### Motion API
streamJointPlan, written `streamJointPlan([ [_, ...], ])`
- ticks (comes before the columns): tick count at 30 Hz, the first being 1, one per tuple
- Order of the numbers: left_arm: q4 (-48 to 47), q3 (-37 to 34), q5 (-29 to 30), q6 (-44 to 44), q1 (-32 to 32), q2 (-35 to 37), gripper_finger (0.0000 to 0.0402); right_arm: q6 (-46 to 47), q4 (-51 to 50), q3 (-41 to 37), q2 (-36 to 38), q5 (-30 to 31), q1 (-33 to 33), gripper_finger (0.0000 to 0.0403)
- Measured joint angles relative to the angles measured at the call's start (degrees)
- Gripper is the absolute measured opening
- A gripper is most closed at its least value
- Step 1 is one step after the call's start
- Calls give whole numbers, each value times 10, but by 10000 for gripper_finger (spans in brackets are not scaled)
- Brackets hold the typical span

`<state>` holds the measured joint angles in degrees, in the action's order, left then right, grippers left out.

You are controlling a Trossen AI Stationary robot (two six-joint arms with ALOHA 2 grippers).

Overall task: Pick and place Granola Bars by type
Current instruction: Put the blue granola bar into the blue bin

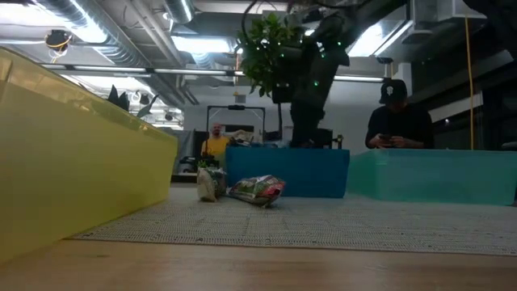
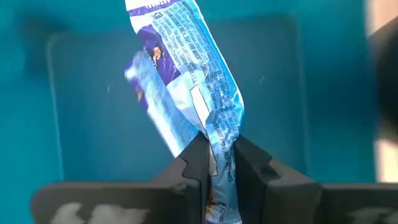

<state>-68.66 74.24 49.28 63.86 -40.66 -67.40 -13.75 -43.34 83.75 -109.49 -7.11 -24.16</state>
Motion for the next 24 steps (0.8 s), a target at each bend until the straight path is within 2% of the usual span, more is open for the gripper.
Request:
streamJointPlan([
  [12,1,0,1,1,1,0,144,13,39,-53,1,3,0,58],
  [15,4,0,1,1,1,0,145,13,44,-53,1,22,0,63],
  [19,6,0,1,1,1,0,145,13,51,-53,1,31,0,84],
  [24,10,0,1,1,1,0,145,13,52,-53,1,31,1,141],
])
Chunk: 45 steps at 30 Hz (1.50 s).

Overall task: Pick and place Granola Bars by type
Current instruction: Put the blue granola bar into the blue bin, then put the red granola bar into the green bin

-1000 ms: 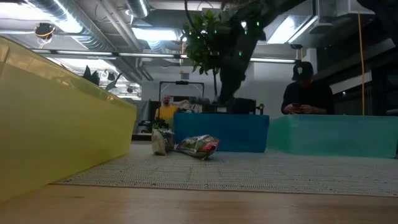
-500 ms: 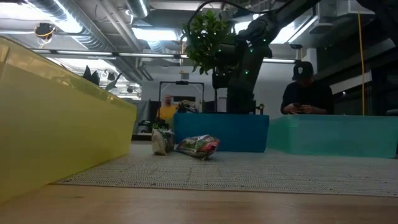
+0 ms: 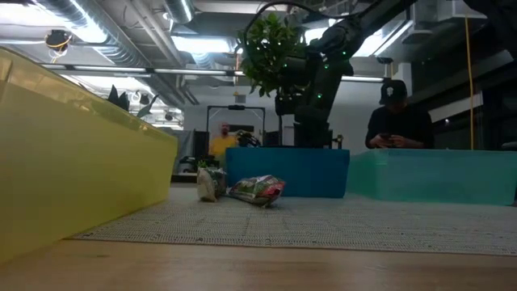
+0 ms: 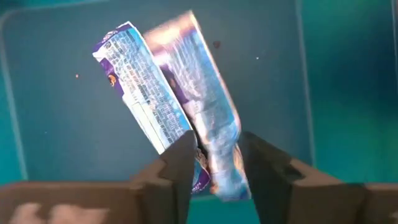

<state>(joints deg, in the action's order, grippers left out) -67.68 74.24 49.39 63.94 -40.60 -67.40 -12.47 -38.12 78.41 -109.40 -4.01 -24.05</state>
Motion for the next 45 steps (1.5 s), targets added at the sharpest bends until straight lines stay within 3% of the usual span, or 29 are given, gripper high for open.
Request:
streamJointPlan([
  [5,0,0,0,-2,0,0,144,2,1,0,5,-5,10,203],
  [9,0,0,-7,-11,0,0,144,1,2,0,22,-6,30,221],
  [21,-1,0,-34,-25,0,0,145,25,-3,1,113,-6,139,195],
  [28,0,0,-42,-42,-1,0,143,-75,-10,1,155,-57,237,181],
  [32,0,0,-46,-60,-1,0,145,-83,-12,1,158,-68,289,175],
  [38,2,0,-64,-84,-1,0,144,57,3,1,152,-79,333,173],
  [45,2,0,-90,-121,-2,0,143,276,36,1,153,-26,337,181],
])
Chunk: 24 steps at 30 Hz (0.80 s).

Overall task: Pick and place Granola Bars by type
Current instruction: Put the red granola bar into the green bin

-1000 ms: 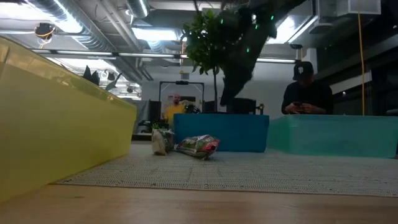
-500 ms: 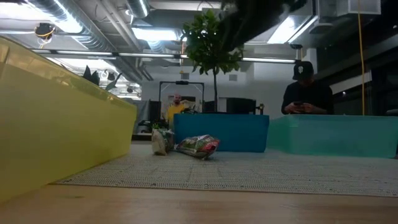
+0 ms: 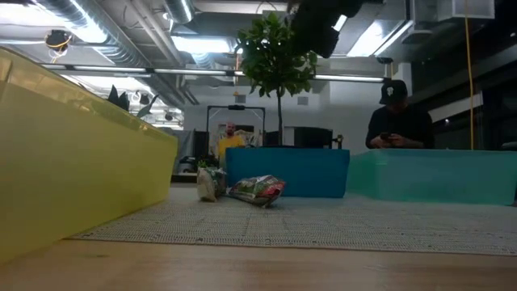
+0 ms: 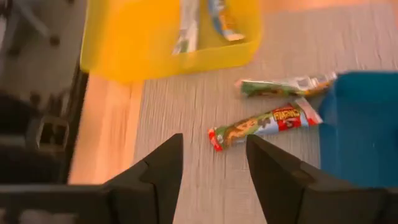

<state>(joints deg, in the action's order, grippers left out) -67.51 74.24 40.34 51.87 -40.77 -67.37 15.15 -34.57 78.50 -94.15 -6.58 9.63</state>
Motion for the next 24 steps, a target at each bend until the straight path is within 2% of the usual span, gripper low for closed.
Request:
streamJointPlan([
  [7,0,0,-36,-31,0,0,145,124,9,1,-17,10,0,249],
  [13,0,0,-44,-32,-1,0,144,209,32,0,-67,14,2,308],
  [20,0,0,-44,-31,-1,0,143,317,34,0,-127,80,2,315],
  [24,1,0,-44,-31,-1,0,145,341,50,0,-151,91,1,309],
])
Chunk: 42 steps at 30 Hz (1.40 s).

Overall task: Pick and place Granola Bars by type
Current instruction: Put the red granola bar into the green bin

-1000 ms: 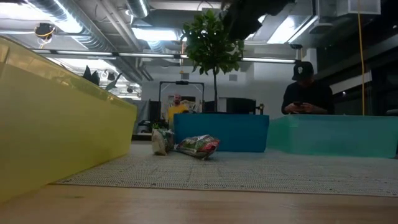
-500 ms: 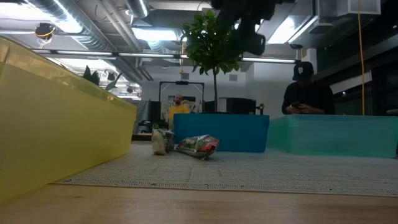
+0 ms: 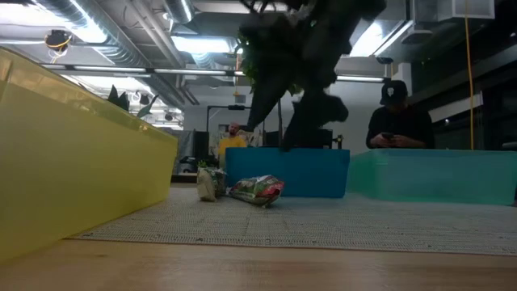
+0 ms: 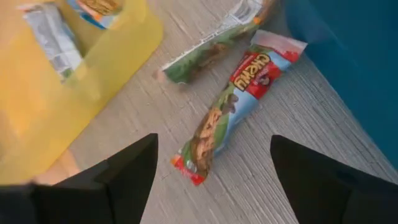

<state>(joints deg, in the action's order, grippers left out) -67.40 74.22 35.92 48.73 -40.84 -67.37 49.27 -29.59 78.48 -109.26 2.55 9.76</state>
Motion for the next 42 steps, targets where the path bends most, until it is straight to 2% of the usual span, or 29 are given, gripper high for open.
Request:
streamJointPlan([
  [18,1,0,5,1,0,0,144,15,20,0,-71,4,2,307],
  [22,1,0,5,5,0,0,145,15,19,0,-74,8,2,293],
  [27,1,0,5,6,0,0,144,13,20,0,-76,17,2,239],
  [34,1,0,5,6,0,0,144,-2,24,0,-76,17,3,127],
  [38,1,0,5,6,0,0,144,-17,30,0,-76,0,2,69],
  [42,1,0,5,6,0,0,145,-34,31,0,-74,-19,5,29],
])
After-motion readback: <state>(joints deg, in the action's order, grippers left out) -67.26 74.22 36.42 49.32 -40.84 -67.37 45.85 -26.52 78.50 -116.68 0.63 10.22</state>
